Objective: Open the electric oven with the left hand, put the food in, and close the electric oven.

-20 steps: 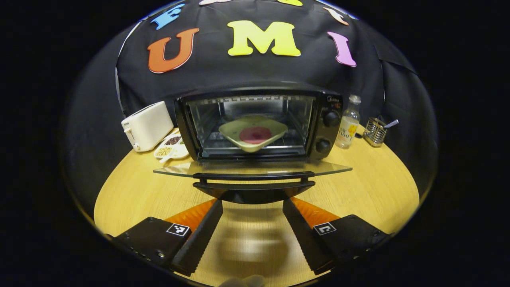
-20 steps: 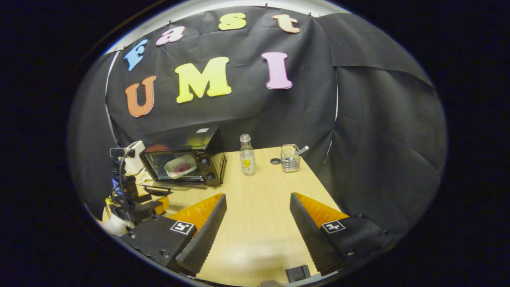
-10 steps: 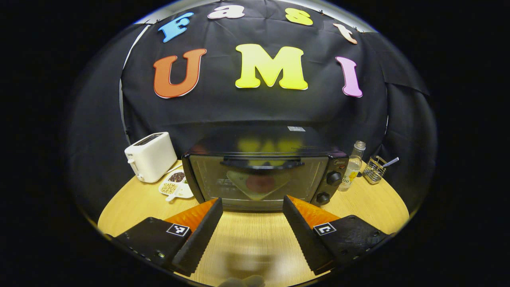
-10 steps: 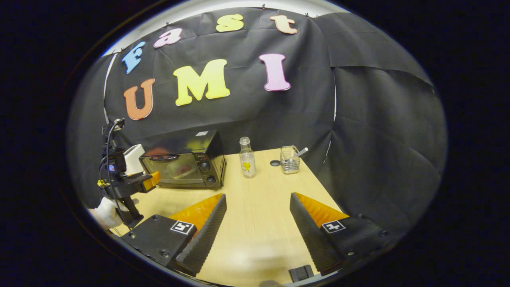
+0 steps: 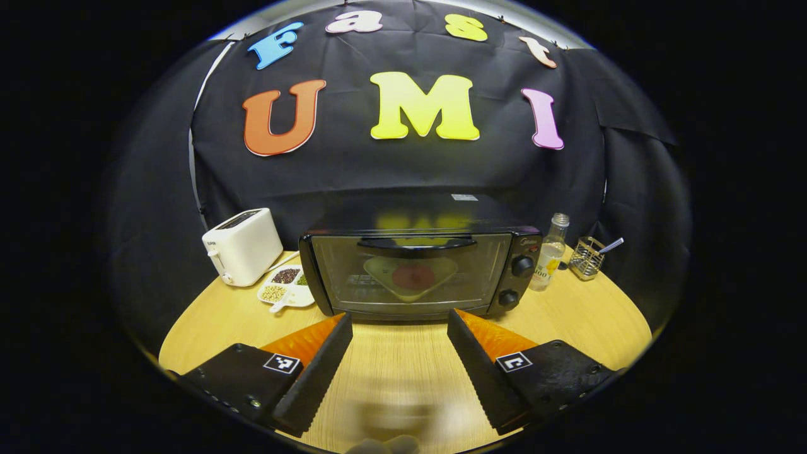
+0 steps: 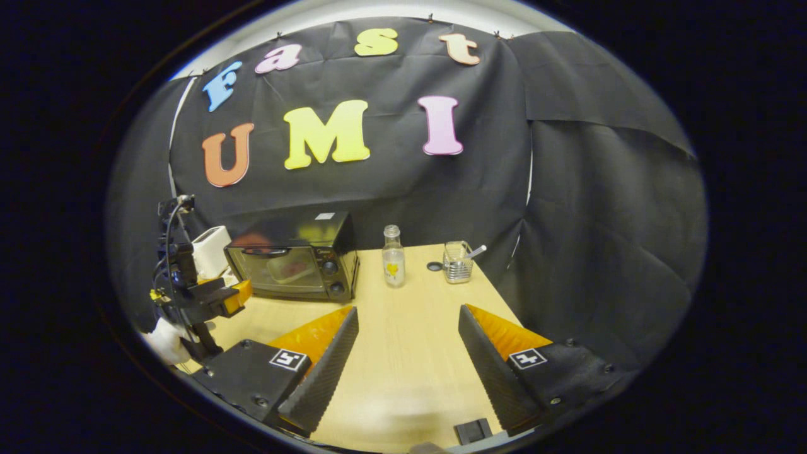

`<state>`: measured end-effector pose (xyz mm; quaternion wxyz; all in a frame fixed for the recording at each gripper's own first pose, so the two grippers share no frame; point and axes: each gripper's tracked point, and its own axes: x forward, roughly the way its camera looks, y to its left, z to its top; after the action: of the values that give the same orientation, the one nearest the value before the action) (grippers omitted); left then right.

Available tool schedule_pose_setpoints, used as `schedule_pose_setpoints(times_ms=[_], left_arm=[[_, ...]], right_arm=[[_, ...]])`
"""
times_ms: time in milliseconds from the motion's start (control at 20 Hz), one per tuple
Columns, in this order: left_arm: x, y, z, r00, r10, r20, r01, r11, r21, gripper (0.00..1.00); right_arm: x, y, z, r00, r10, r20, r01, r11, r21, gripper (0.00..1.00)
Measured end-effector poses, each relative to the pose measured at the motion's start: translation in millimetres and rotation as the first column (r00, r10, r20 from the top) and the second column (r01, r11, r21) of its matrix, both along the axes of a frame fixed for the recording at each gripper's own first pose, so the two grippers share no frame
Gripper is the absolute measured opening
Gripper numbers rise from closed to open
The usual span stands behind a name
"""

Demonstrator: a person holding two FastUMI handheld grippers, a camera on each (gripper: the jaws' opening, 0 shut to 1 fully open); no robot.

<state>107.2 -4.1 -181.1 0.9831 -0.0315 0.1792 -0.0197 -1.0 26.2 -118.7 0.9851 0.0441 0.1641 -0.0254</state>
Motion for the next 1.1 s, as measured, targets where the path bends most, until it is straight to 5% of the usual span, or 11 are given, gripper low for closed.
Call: schedule_pose_setpoints(times_ms=[300,750,1100], left_arm=[[-45,5,75,0.989,-0.016,0.150,0.017,1.000,-0.002,0.97],[-167,17,201,0.932,0.125,0.342,-0.134,0.991,0.004,0.96],[-257,8,220,0.916,0.176,0.361,-0.202,0.979,0.036,0.96]], right_arm=[[-8,0,45,0.995,0.025,0.094,-0.021,0.999,-0.037,0.97],[-68,-28,127,0.937,0.148,0.317,-0.153,0.988,-0.007,0.97],[-112,-61,133,0.908,0.150,0.391,-0.149,0.988,-0.032,0.96]])
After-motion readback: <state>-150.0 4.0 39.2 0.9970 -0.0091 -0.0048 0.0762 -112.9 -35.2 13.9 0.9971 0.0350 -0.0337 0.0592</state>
